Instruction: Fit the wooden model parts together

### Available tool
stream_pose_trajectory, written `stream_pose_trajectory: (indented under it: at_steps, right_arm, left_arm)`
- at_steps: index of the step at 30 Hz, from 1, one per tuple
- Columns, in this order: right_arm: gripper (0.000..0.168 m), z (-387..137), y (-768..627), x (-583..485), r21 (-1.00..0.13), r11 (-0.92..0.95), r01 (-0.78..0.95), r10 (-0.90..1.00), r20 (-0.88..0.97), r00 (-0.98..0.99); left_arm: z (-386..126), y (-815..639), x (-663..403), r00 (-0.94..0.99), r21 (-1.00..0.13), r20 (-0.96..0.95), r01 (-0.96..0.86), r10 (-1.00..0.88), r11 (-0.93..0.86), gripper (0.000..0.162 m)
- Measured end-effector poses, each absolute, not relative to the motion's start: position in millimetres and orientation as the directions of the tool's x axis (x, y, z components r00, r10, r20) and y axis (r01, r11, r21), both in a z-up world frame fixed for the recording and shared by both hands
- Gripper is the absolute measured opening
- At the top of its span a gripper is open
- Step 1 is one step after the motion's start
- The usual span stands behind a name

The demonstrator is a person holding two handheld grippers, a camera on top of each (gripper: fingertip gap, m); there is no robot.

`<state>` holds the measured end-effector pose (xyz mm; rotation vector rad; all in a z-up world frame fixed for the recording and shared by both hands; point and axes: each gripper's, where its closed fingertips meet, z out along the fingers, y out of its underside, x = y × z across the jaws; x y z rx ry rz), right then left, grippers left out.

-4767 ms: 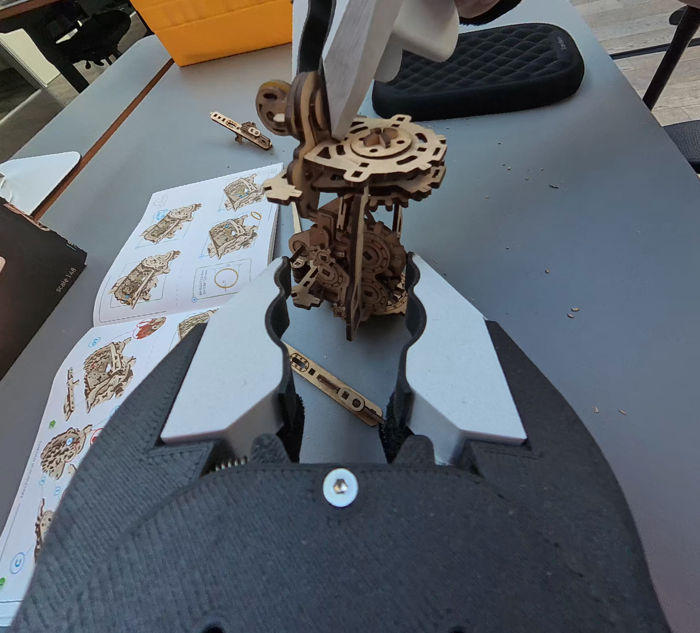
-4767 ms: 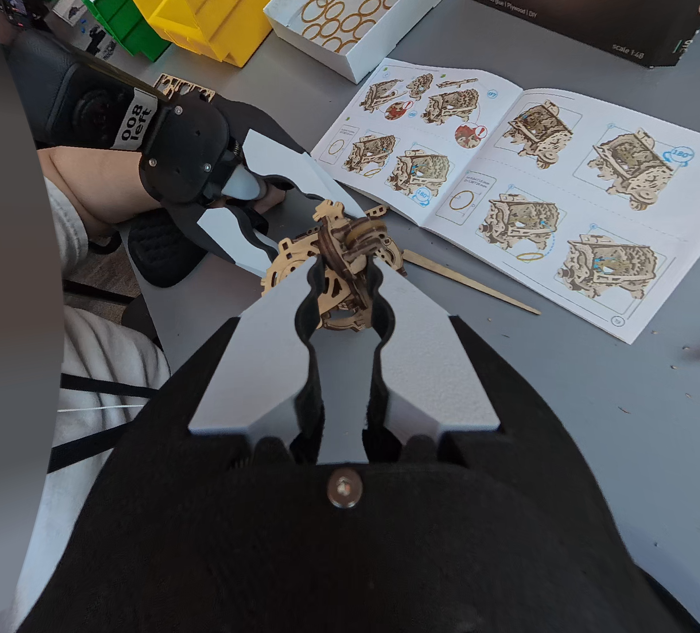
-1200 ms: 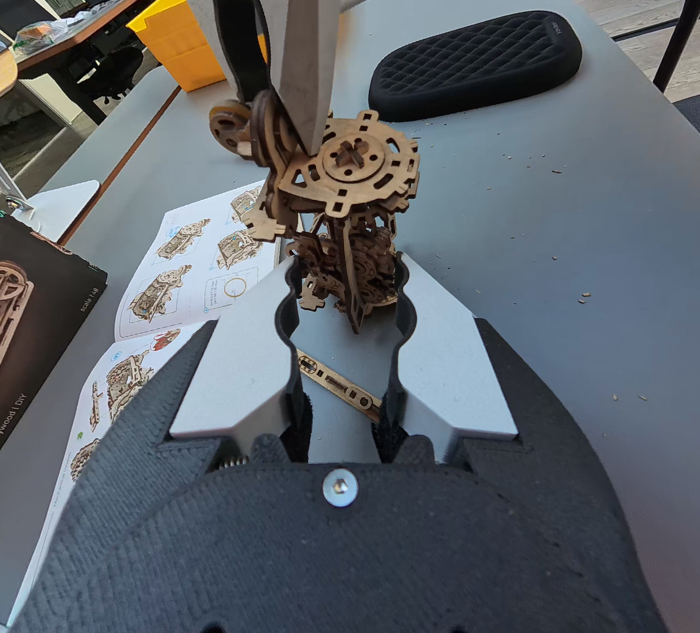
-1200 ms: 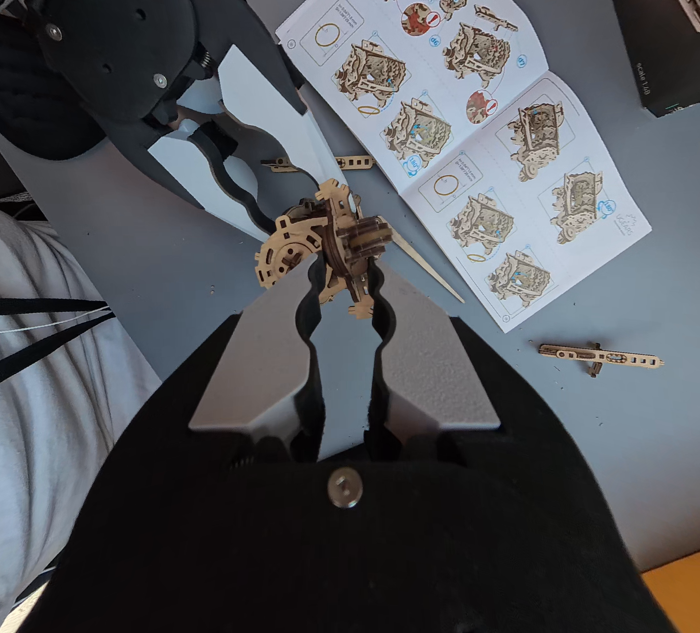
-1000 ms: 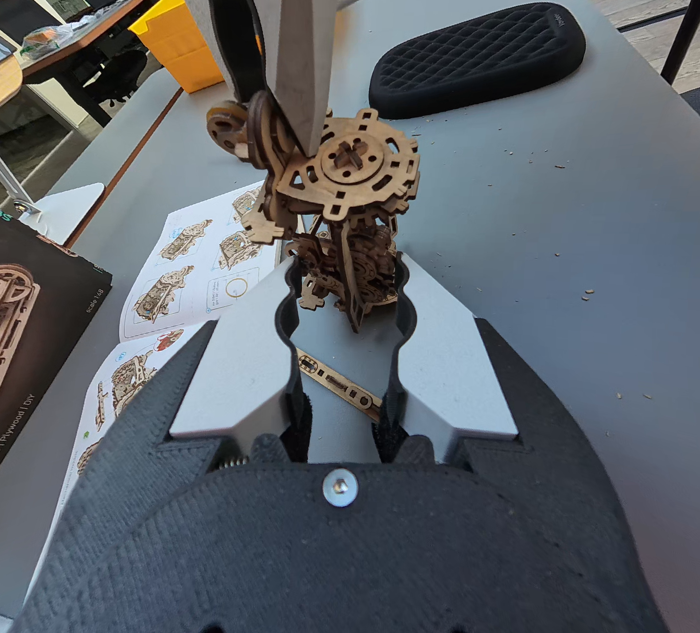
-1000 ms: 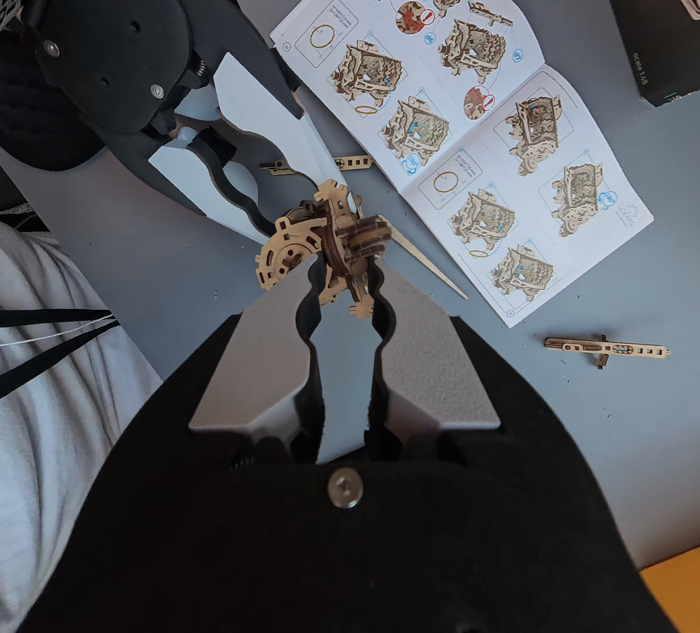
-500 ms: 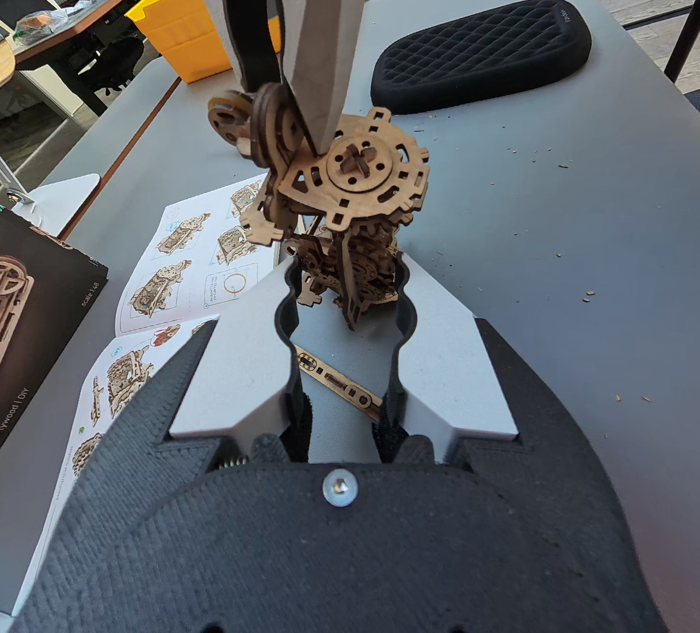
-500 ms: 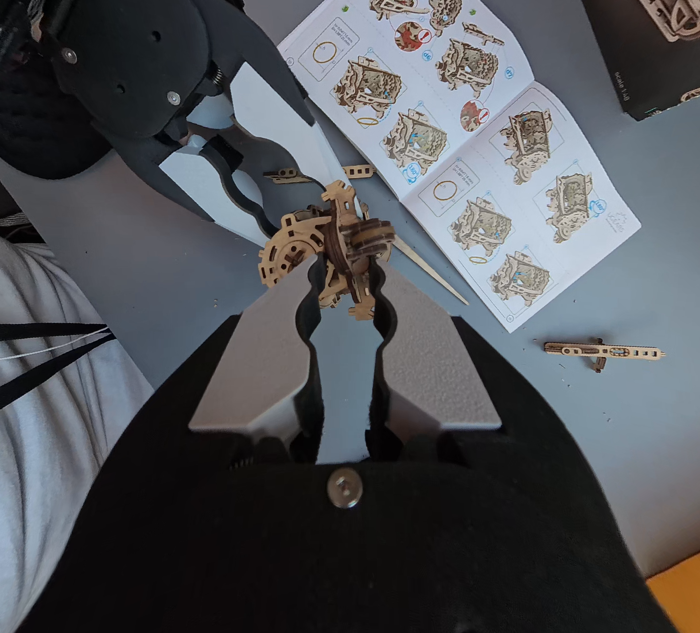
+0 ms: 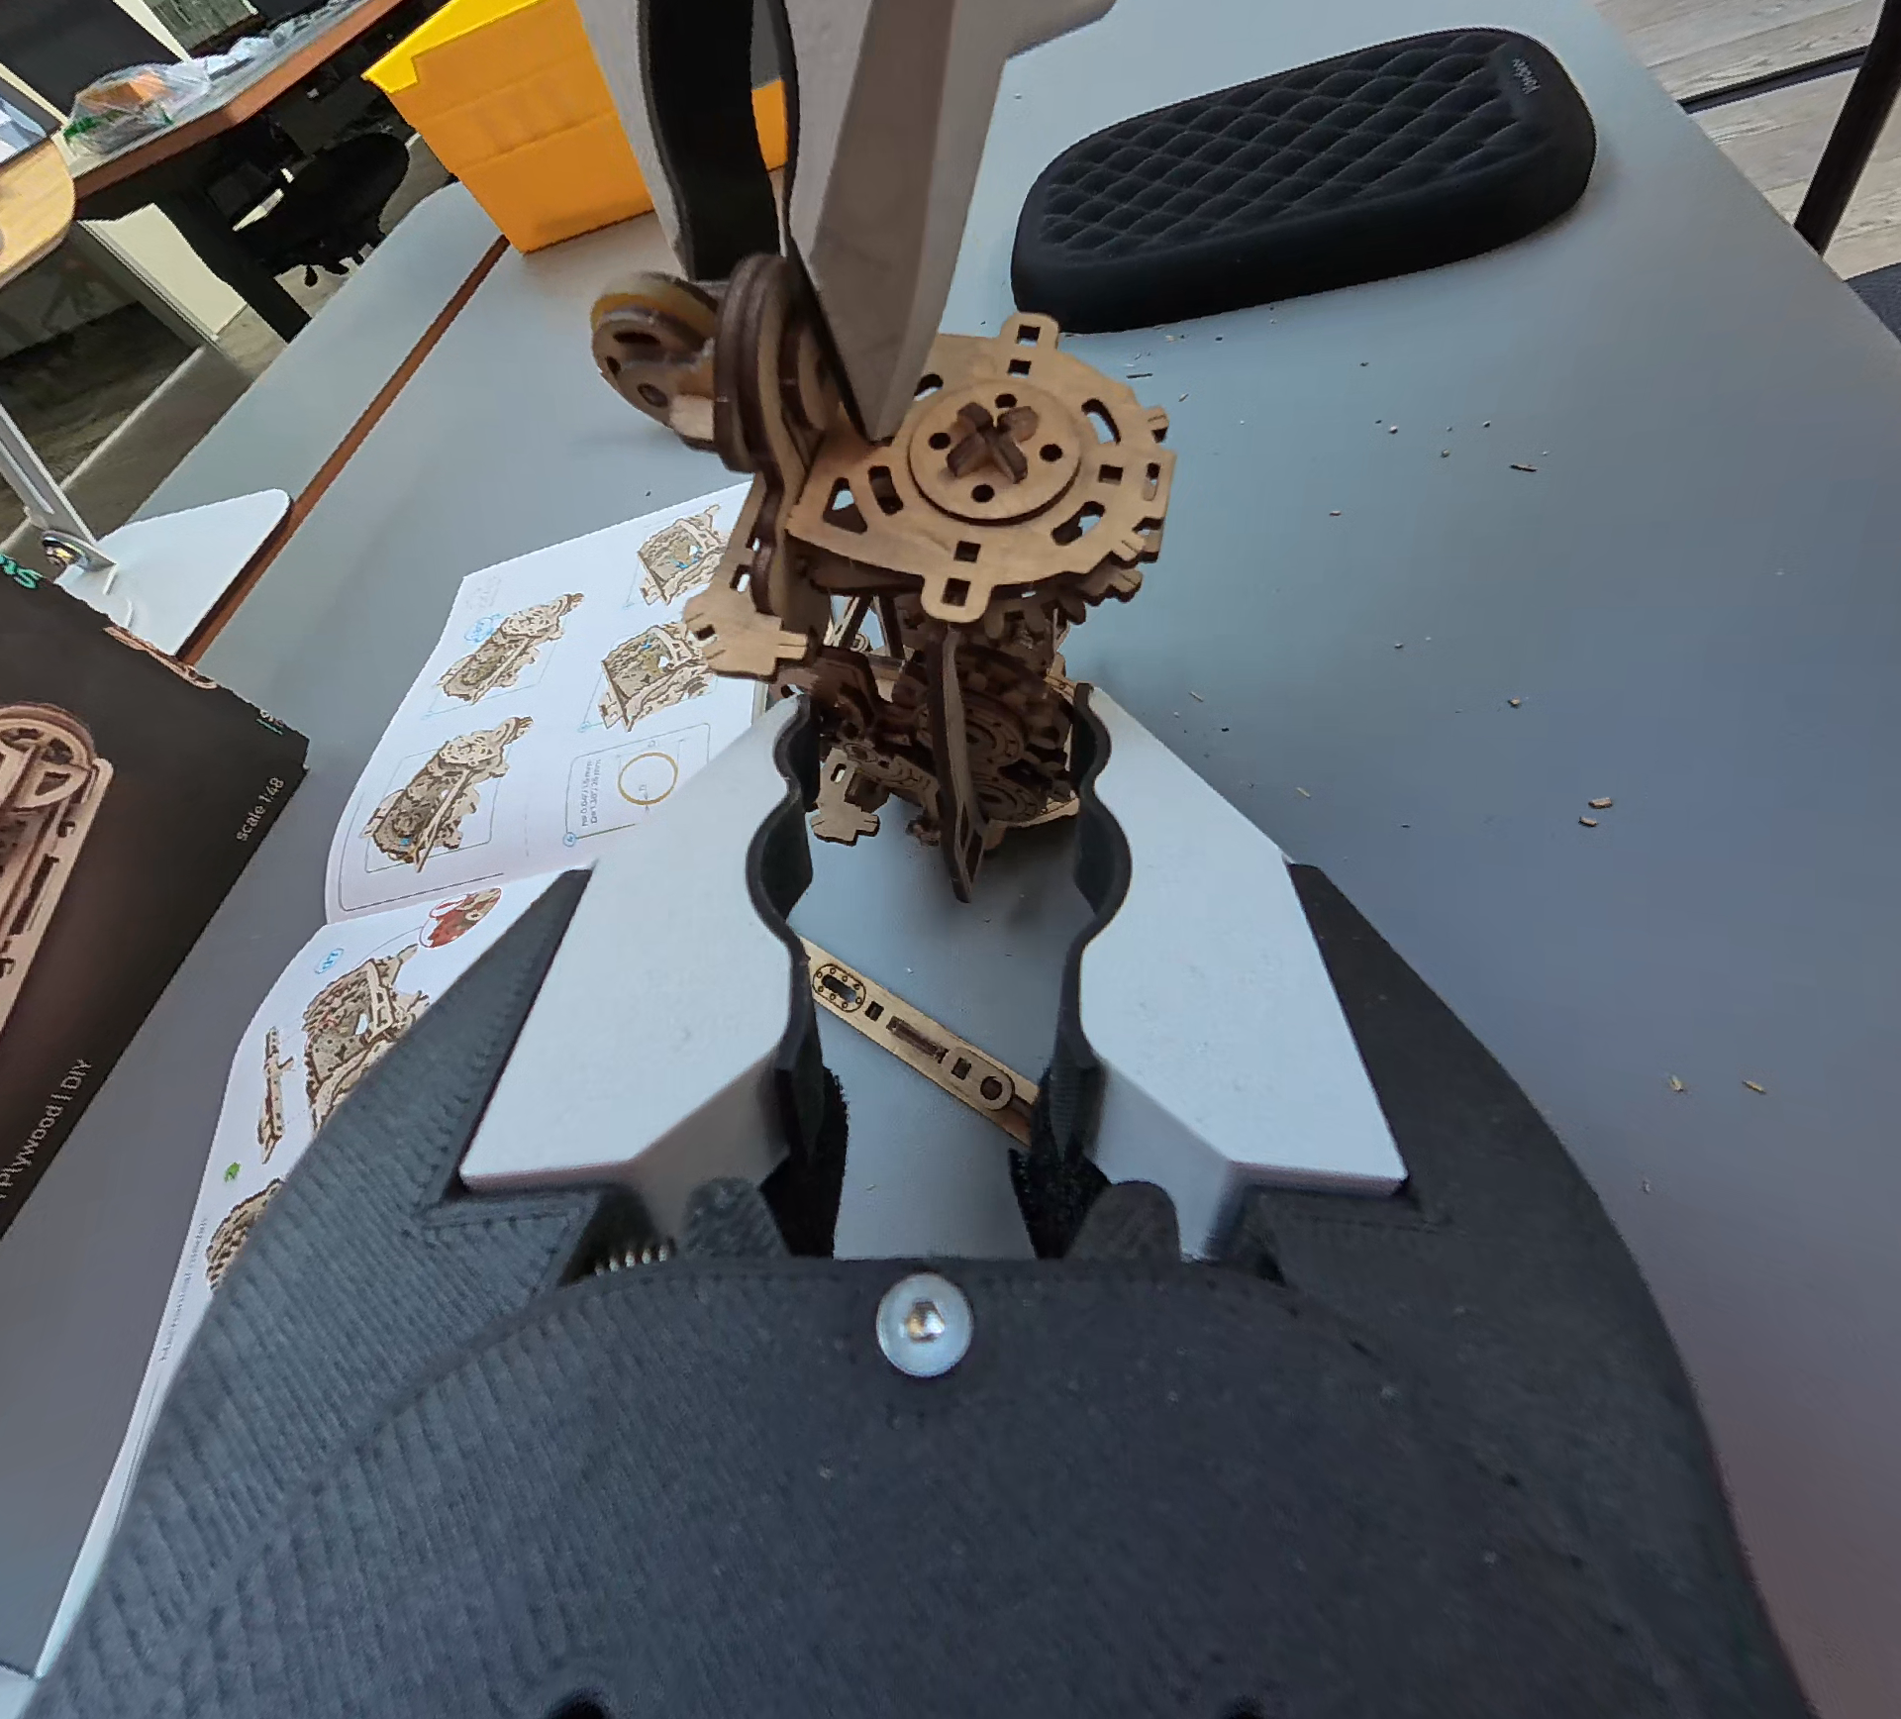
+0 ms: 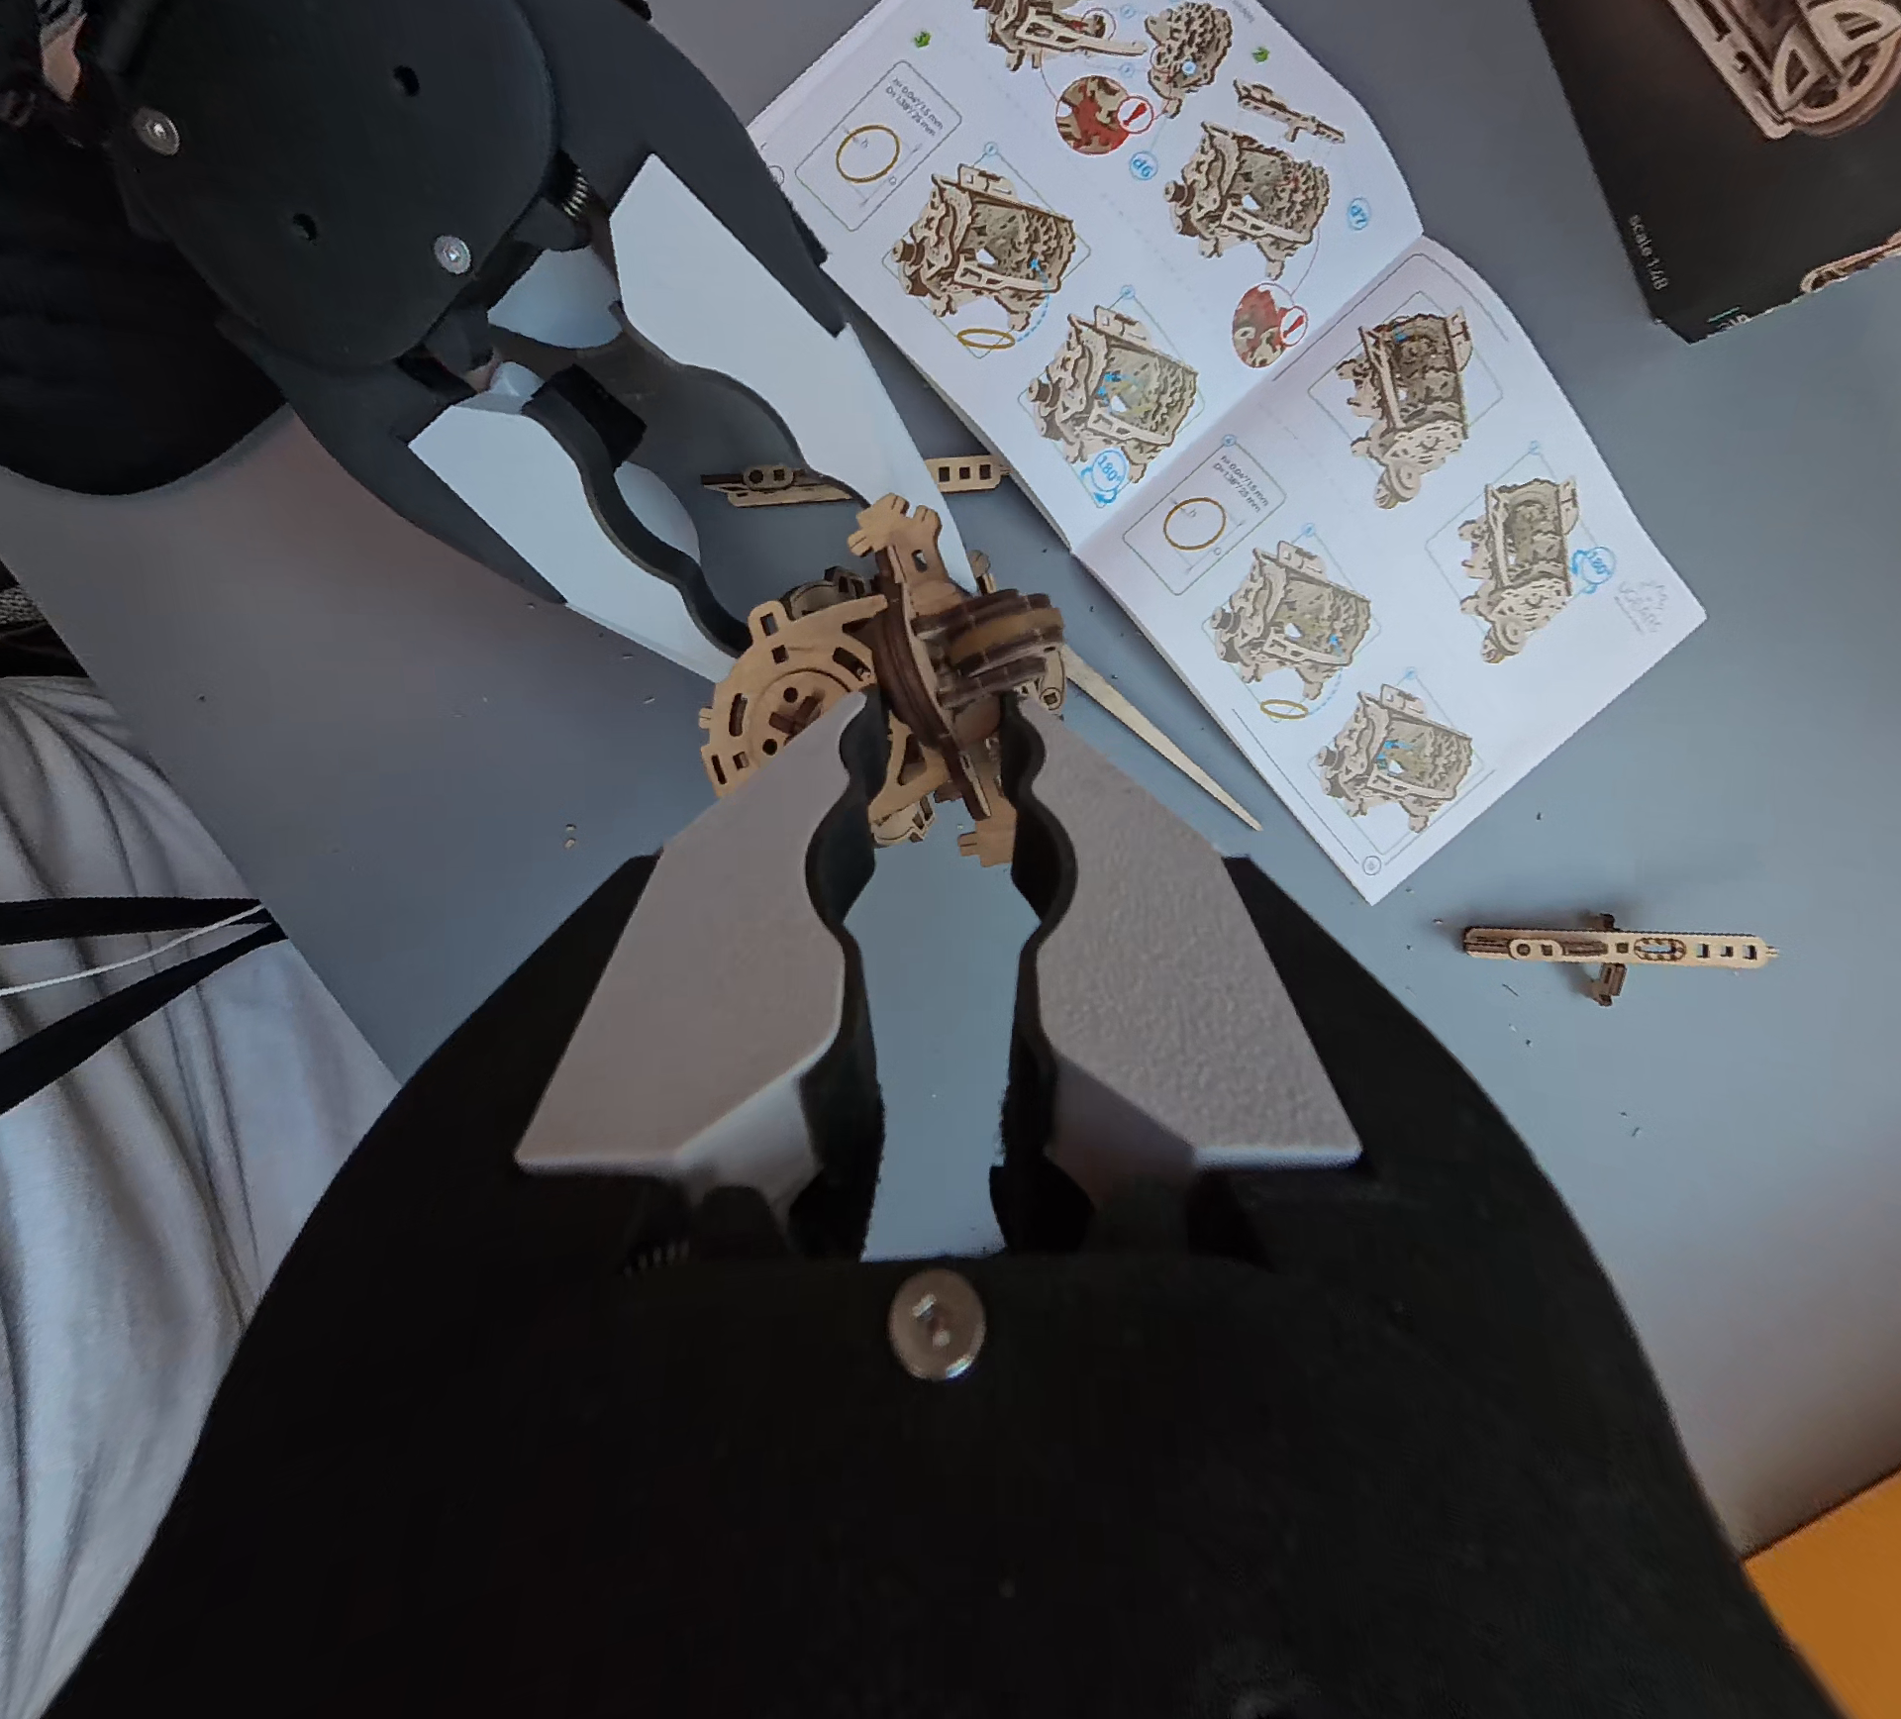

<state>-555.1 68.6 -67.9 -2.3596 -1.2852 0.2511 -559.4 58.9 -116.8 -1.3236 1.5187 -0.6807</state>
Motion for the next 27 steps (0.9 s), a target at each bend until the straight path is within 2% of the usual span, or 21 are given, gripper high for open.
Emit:
stream_pose_trajectory:
  at_steps: [27]
  right_arm:
    - [0.02,-70.4,71.7,-554.8,-0.5,-0.515,0.696,0.798,0.016,0.602]
  left_arm:
    - [-114.9,57.5,-560.1,0.063,-0.88,-0.308,-0.399,-0.949,0.259,0.047]
